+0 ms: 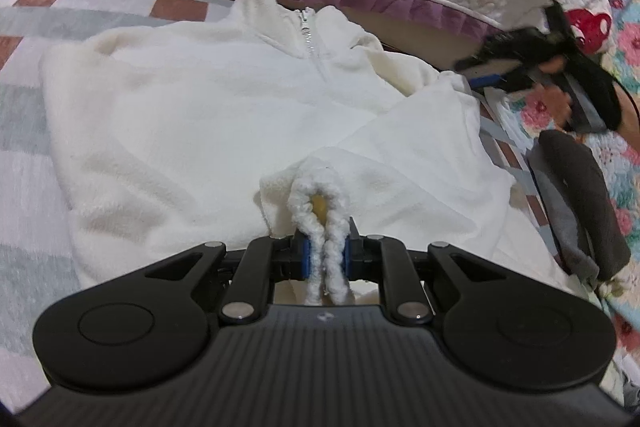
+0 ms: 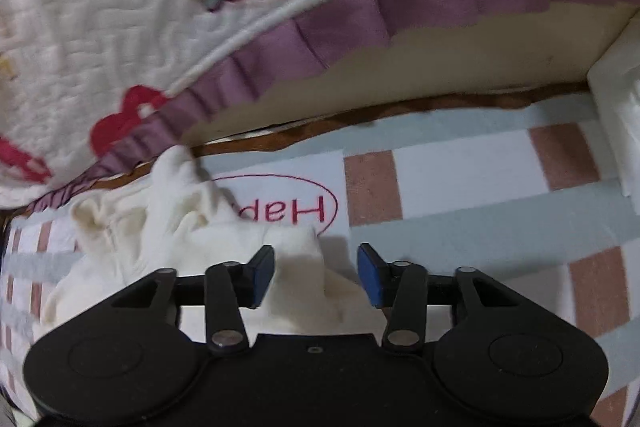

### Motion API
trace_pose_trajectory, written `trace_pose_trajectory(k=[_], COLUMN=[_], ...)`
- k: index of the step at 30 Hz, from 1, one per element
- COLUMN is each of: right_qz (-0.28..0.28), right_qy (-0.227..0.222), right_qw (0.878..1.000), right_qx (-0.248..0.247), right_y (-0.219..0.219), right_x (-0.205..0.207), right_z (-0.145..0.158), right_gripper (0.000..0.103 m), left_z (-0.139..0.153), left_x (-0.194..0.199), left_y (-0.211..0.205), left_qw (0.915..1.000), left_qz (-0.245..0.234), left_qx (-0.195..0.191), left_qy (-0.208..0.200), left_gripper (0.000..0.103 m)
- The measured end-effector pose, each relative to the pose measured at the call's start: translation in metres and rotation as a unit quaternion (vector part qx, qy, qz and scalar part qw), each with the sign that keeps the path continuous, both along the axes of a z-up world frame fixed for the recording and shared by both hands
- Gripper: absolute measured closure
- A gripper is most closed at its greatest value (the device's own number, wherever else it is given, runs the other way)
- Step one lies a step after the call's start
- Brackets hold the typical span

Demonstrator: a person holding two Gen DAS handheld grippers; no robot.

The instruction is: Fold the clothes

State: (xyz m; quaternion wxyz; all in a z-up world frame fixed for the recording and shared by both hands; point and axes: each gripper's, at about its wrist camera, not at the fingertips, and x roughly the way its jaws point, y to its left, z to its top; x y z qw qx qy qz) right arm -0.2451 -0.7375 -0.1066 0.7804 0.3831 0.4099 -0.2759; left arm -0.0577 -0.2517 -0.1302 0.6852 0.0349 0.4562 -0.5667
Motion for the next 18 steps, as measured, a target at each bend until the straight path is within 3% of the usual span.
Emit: trace_pose_trajectory(k=[5, 6, 7, 9, 13, 18], right_qz=[0.068, 0.083, 0.098, 0.092, 0.006, -0.015], right_qy=[0.072, 0.085, 0.084, 0.071, 0.034, 0.034], right_qw=[0.995, 0.993, 0.992, 0.992, 0.992, 0.987], right_qx=[0.004, -0.001, -0.008, -0.049, -0.122, -0.156], right_y=[-0.006, -0.004, -0.004, -0.008, -0.029, -0.035], right_x=[0.04, 0.044, 0.045, 0.04, 0.009, -0.002], right_z=[-0.016, -0.022, -0.025, -0.02, -0.002, -0.017], right_gripper=[0.045, 0.064, 0.095, 0.098, 0.099, 0.099], left_z=[0.0, 0.0, 0.001, 0.011, 0.023, -0.001], left_x=[0.002, 0.003, 0.004, 0.004, 0.01, 0.019], left_y=[-0.001, -0.001, -0.001, -0.001, -0.015, -0.04], left_qw=[1.0, 0.9999, 0.9999, 0.9991, 0.9968, 0.9975], left_qz=[-0.001, 0.002, 0.006, 0.017, 0.02, 0.047], left_qx=[-0.007, -0.01, -0.014, -0.033, -0.07, -0.024], left_qy=[0.004, 0.005, 0.003, -0.019, -0.031, -0.048], left_gripper=[0.089, 0.089, 0.089, 0.089, 0.089, 0.089])
